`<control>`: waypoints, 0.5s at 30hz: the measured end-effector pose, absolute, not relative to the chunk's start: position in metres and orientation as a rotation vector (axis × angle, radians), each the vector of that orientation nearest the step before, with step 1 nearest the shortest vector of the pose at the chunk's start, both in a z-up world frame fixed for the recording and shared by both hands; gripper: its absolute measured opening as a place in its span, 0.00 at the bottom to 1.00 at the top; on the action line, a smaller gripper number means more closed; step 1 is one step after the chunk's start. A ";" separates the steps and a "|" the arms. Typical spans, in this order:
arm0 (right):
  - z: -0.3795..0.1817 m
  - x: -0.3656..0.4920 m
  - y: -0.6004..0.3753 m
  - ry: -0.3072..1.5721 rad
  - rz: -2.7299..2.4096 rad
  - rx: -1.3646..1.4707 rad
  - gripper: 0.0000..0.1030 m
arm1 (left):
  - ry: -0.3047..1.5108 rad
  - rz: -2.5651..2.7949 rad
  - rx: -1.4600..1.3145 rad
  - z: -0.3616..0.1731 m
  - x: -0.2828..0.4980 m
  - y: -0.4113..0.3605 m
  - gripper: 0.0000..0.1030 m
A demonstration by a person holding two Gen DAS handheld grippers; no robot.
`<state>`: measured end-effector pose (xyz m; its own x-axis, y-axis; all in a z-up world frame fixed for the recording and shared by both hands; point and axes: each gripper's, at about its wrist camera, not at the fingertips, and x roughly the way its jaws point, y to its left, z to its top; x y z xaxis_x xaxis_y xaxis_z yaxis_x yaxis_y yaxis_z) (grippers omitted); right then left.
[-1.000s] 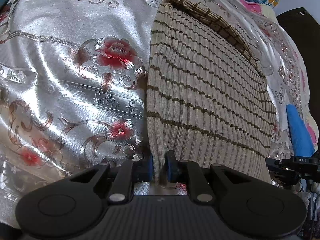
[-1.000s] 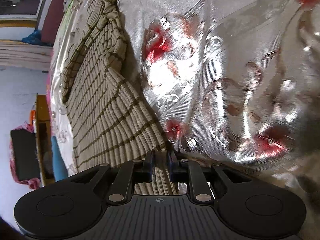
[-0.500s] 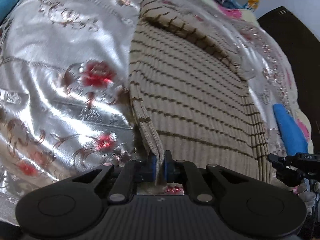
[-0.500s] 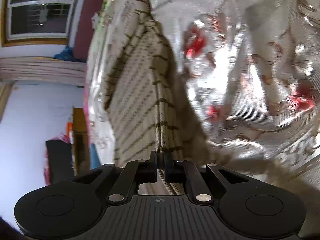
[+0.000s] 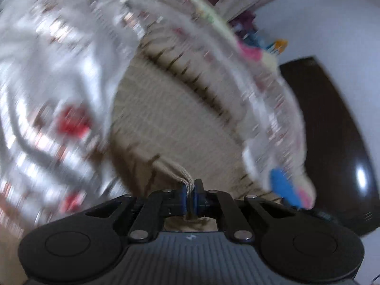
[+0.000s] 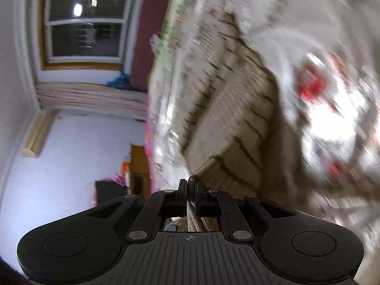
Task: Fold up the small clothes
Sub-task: 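Lift the hem with both tools and fold it over toward the collar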
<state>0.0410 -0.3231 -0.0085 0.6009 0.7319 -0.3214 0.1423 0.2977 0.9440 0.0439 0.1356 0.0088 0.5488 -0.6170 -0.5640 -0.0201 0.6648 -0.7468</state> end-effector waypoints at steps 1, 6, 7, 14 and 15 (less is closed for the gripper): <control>-0.001 0.052 -0.325 0.843 0.473 1.230 0.06 | 0.906 -0.412 -0.789 0.016 0.055 0.138 0.10; 0.025 0.114 -0.341 0.690 0.460 1.203 0.06 | 0.786 -0.407 -0.786 0.038 0.124 0.150 0.10; 0.028 0.131 -0.343 0.675 0.448 1.194 0.06 | 0.775 -0.399 -0.781 0.039 0.139 0.151 0.10; 0.028 0.234 -0.353 0.605 0.329 1.167 0.06 | 0.713 -0.347 -0.753 0.044 0.238 0.150 0.10; 0.023 0.242 -0.353 0.607 0.303 1.163 0.06 | 0.712 -0.331 -0.751 0.042 0.249 0.151 0.10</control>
